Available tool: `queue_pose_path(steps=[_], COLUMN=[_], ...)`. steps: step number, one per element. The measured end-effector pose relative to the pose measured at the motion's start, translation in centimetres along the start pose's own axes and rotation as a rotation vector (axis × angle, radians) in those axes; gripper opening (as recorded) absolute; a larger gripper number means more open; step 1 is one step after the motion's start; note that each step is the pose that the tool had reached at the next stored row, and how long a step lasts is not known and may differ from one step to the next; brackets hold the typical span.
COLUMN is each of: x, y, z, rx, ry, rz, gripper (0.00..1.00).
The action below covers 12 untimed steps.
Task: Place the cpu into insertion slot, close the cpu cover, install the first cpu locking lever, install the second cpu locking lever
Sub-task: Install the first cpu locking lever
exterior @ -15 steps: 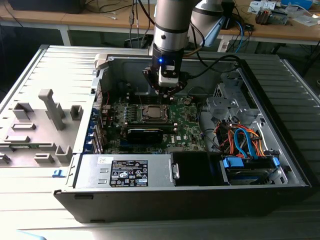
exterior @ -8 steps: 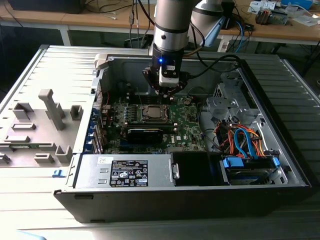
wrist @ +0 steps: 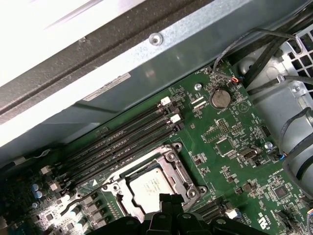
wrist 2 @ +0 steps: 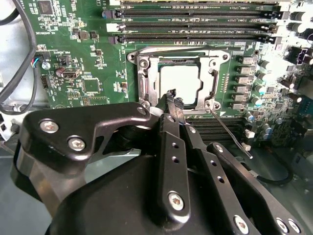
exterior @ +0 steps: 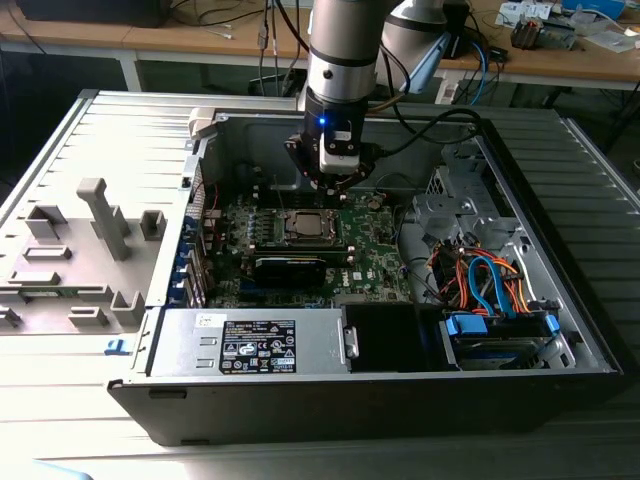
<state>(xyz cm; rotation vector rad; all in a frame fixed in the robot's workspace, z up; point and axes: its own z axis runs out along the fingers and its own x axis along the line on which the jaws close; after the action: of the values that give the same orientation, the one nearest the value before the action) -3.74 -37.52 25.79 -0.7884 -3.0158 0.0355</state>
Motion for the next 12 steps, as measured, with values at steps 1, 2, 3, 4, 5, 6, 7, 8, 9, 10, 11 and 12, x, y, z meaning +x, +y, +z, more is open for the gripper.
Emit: queue_pose_path(steps=[1,2,3,4,5,6,7,8,9,10,11,12], x=[0.00,0.00,0.00,0.00,0.00,0.00,0.00,0.00,0.00,0.00,0.00,0.00], y=[0.00,0.00,0.00,0.00,0.00,0.00,0.00,0.00,0.00,0.00,0.00,0.00], z=[0.00,0.00,0.00,0.00,0.00,0.00,0.00,0.00,0.00,0.00,0.00,0.00], rx=[0.0000,0.0001,0.0001,0.0002,0.0002,0.0002,0.0003,0.0003,0.0004,0.0004,0.0004,0.0004], ry=[0.0000,-0.0001,-0.0002,-0.0002,-0.0003,-0.0003,-0.0003,-0.0004,-0.0004,-0.0005,-0.0005,-0.0006], rz=[-0.001,-0.004,-0.006,-0.007,-0.009,-0.010,-0.012,-0.013,-0.016,-0.017,-0.018,-0.020], gripper=[0.11,0.11,0.11,0.11,0.11,0.11,0.11,0.11,0.11,0.11,0.11,0.11])
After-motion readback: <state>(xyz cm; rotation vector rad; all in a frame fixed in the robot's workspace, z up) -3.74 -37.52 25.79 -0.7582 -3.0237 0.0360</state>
